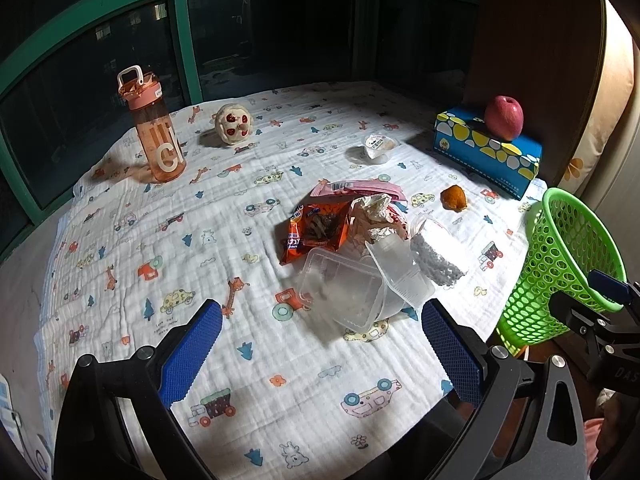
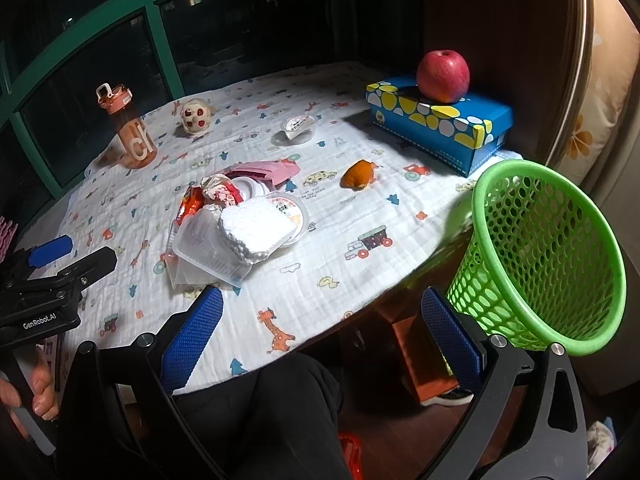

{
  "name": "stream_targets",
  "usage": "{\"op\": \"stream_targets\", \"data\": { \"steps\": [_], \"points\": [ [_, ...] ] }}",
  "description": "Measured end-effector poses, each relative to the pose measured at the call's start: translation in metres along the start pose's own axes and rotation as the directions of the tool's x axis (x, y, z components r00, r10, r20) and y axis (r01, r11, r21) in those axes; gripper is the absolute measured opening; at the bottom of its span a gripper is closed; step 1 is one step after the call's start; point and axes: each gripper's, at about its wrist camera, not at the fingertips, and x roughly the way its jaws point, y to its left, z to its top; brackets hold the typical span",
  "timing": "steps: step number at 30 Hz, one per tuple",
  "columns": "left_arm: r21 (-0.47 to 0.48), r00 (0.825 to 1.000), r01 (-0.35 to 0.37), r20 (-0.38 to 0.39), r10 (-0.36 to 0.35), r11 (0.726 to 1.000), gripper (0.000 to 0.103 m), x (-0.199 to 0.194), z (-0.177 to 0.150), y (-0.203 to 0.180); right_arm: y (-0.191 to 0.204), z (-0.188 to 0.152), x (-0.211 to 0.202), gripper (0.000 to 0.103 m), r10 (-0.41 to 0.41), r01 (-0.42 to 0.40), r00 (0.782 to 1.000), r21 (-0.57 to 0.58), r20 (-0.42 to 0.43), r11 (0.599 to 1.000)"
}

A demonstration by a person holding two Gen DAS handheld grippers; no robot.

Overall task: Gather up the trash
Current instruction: 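Move the right gripper onto the white square pad and close on it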

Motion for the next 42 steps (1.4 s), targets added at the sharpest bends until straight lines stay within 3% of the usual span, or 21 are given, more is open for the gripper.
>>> {"op": "stream_targets", "data": {
  "steps": [30,42],
  "points": [
    [0.001,1.000,-0.016,-0.026,0.016,1.000,0.097,0.023,0.031,0.014,0.008,0.035,0.029,0.098,0.023,-0.024,0.999,-0.042,-0.026,0.999],
    [0.001,0.999,-0.019,-0.030,0.019,1.000,0.097,0.033,0.042,0.027,0.014,0.045,0.053,0.098,0.053,-0.053,0.997,-0.002,-0.058,0.999]
  ]
}}
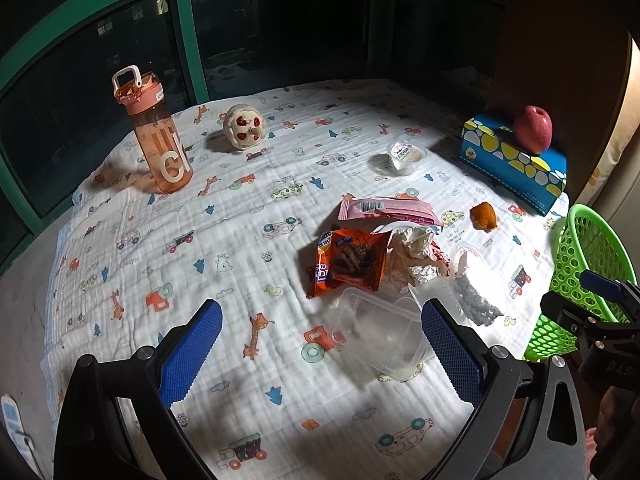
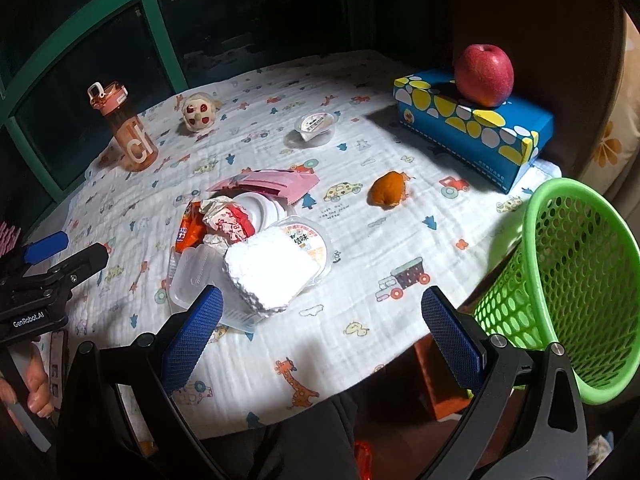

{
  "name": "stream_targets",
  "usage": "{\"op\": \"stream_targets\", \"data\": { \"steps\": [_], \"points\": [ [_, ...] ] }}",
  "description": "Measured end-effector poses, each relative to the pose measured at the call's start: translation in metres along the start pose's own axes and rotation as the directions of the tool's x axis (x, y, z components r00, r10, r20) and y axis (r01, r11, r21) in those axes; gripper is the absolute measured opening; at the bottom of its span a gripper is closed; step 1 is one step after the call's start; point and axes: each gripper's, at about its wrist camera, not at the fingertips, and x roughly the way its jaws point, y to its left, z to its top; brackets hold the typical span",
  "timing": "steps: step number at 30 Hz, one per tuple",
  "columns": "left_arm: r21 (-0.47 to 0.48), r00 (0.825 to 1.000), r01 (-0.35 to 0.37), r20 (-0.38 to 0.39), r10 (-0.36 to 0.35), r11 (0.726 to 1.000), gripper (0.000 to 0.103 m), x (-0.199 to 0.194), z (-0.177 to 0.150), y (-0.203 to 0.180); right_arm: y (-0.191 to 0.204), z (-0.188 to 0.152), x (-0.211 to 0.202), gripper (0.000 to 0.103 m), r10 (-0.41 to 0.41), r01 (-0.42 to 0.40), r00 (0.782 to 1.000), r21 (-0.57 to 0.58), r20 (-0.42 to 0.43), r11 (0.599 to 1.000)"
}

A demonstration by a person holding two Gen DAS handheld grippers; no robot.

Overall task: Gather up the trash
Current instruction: 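Move the right gripper onto the white square pad and close on it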

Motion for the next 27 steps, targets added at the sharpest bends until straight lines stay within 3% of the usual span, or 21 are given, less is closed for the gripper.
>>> {"op": "stream_targets", "data": {
  "steps": [11,27],
  "points": [
    [0.019,1.000,-0.009,0.021,0.009,1.000,0.097,0.000,0.008,0.006,0.001,0.007,0.018,0.098,0.037,-0.036,0.999,0.030,-0.032,0.999],
    [-0.002,1.000,0.021,0.001,-0.021,1.000,0.097,0.007,-0.005,0.018,0.009,0.012,0.055,0.095,0.135,-0.128,0.987,0.069,-0.093,0.989]
  ]
}}
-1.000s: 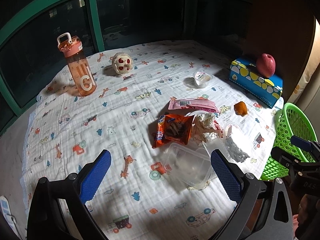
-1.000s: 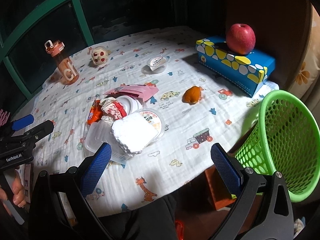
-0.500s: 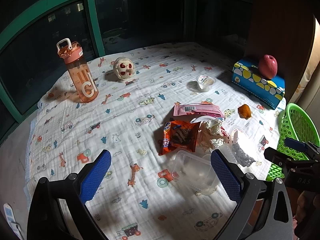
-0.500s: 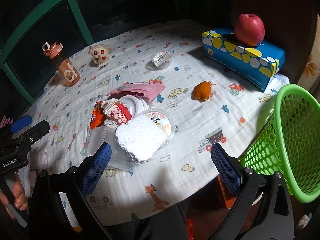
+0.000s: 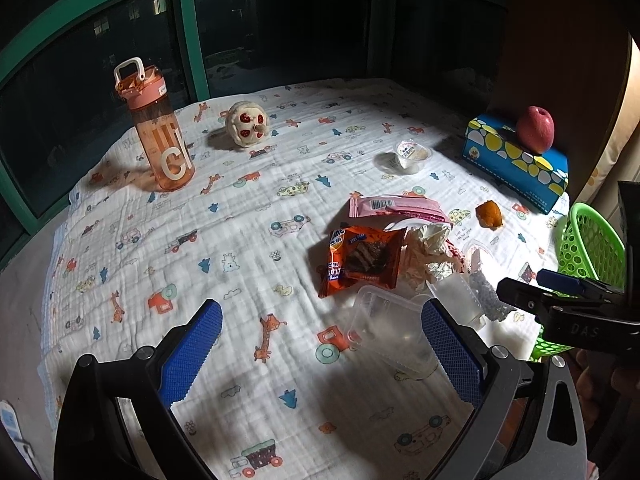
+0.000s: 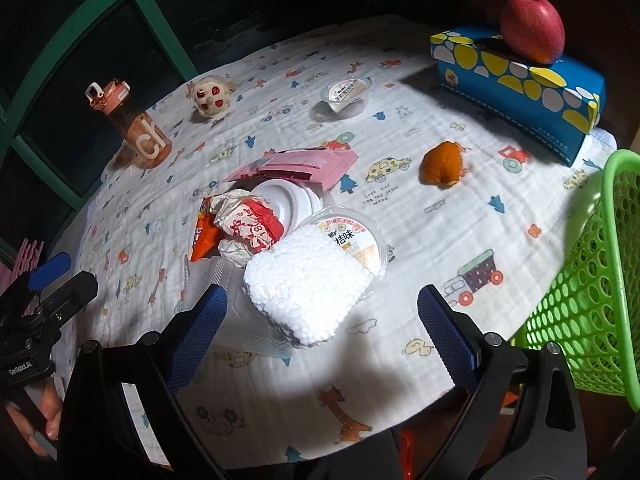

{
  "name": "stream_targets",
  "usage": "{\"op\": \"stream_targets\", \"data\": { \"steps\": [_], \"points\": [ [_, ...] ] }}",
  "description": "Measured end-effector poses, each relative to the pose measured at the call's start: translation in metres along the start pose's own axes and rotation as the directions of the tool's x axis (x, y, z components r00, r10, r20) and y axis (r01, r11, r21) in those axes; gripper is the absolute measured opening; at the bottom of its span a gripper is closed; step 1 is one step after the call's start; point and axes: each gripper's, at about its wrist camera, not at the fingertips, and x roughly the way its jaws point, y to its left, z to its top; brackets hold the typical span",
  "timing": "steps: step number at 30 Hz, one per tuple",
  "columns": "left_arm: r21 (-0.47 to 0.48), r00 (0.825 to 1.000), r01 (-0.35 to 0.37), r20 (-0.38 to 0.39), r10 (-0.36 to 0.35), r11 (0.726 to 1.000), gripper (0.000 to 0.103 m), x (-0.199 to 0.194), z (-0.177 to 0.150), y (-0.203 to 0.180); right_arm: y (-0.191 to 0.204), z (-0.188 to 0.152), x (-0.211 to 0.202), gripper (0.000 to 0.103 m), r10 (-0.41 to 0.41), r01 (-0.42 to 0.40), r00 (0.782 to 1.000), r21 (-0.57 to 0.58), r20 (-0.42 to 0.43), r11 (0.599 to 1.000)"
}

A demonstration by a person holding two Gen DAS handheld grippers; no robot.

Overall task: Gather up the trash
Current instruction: 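Move the right gripper onto the white square pad and close on it, then carry the white pad to the green basket with right gripper while left grasps clear box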

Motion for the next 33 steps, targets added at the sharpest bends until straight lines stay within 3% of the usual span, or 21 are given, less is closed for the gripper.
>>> {"op": "stream_targets", "data": {
  "steps": [7,12,20,28,33],
  "points": [
    [0.009,1.000,0.013,-0.008,-0.013,1.000,0.097,0.004,-0.003,0.001,0.000,0.003,0.019,0.095,0.012,-0.012,0.999,0.002,-0.032,1.000],
    [0.017,0.999,0.042,-0.017,-0.042,0.999,0.097,0.007,-0.004,0.001,-0.002,0.003,0.026,0.077,0.032,-0.032,0.998,0.011,-0.050,0.999],
    [0.085,0.992,0.124,-0.024,-0.123,0.989,0.097,0.009,-0.006,-0.017,-0.008,0.002,0.010,0.077,0.038,-0.038,0.999,0.006,-0.013,0.999],
    [0.251,0.972,0.234,-0.036,-0.232,0.939,0.095,0.020,-0.004,-0.063,-0.036,0.003,-0.033,0.077,-0.001,-0.001,0.999,0.026,0.054,1.000],
    [0.307,0.951,0.307,-0.077,-0.298,0.901,0.083,0.036,0.003,-0.078,-0.059,0.004,-0.059,0.077,-0.043,0.038,0.994,0.048,0.099,0.998]
  ]
}}
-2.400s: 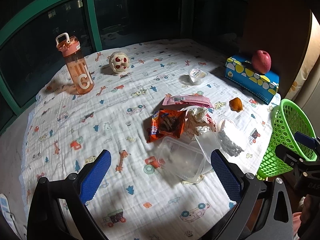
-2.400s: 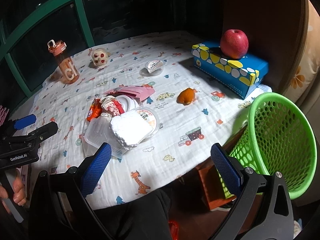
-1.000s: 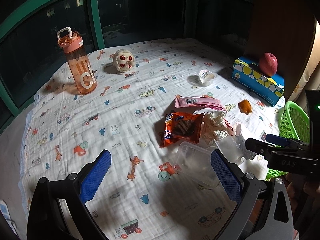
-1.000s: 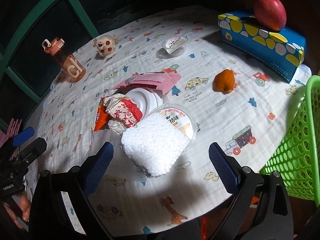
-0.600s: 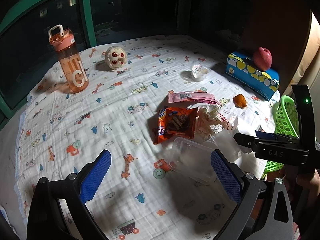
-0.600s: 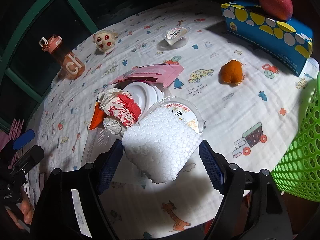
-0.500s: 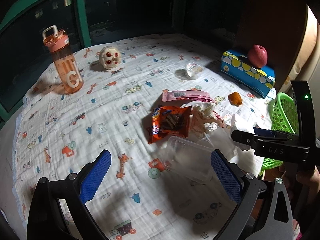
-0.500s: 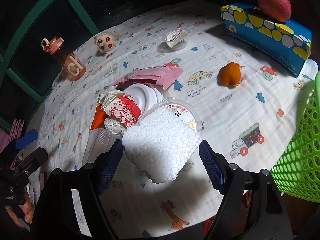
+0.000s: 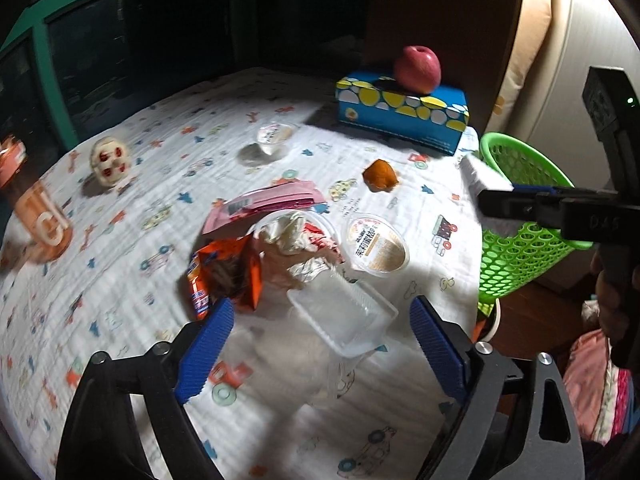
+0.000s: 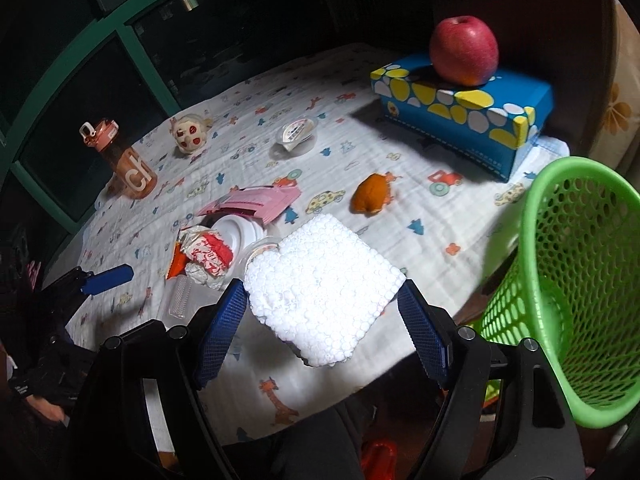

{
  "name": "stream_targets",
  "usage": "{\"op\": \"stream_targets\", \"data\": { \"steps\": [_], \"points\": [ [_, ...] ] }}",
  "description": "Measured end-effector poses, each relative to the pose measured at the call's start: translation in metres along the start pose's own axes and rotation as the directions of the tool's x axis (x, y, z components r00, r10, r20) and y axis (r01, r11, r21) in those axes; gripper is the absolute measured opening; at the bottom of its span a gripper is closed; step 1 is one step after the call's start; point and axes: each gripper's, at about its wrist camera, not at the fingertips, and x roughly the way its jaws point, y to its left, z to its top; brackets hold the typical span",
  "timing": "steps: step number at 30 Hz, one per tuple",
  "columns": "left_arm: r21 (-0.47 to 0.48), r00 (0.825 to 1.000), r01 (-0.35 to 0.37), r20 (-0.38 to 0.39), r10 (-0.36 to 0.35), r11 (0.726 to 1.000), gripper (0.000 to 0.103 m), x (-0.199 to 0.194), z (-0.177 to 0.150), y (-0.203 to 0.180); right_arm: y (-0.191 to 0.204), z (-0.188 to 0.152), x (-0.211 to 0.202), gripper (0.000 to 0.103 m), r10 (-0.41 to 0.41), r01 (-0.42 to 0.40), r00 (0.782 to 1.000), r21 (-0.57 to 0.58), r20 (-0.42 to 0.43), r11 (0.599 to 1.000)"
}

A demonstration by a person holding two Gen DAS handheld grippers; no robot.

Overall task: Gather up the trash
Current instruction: 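Carry the white pad to the green basket with right gripper while left grasps clear box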

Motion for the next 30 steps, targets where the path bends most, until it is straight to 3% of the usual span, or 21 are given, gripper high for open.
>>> {"op": "stream_targets", "data": {
  "steps": [3,8,11,18,30],
  "points": [
    [0.030,0.999,0.046,-0.012,-0.046,0.998,0.077,0.010,0.005,0.000,-0.018,0.000,-0.012,0.077,-0.035,0.035,0.999,0.022,0.018,0.999],
    [0.104,0.995,0.098,-0.032,-0.095,0.990,0.076,0.021,0.010,-0.002,-0.051,-0.005,-0.026,0.077,-0.094,0.092,0.995,0.073,0.029,0.993],
    [0.121,0.992,0.120,-0.049,-0.114,0.985,0.070,0.027,0.011,-0.001,-0.072,-0.010,-0.033,0.077,-0.127,0.124,0.991,0.109,0.029,0.986],
    [0.160,0.986,0.164,-0.057,-0.157,0.973,0.068,0.031,0.008,-0.005,-0.111,-0.021,-0.042,0.077,-0.196,0.190,0.980,0.177,0.017,0.966],
    [0.185,0.991,0.135,-0.047,-0.128,0.973,0.047,0.032,0.004,-0.010,-0.142,-0.025,-0.046,0.077,-0.248,0.239,0.969,0.240,0.008,0.941]
  ]
}}
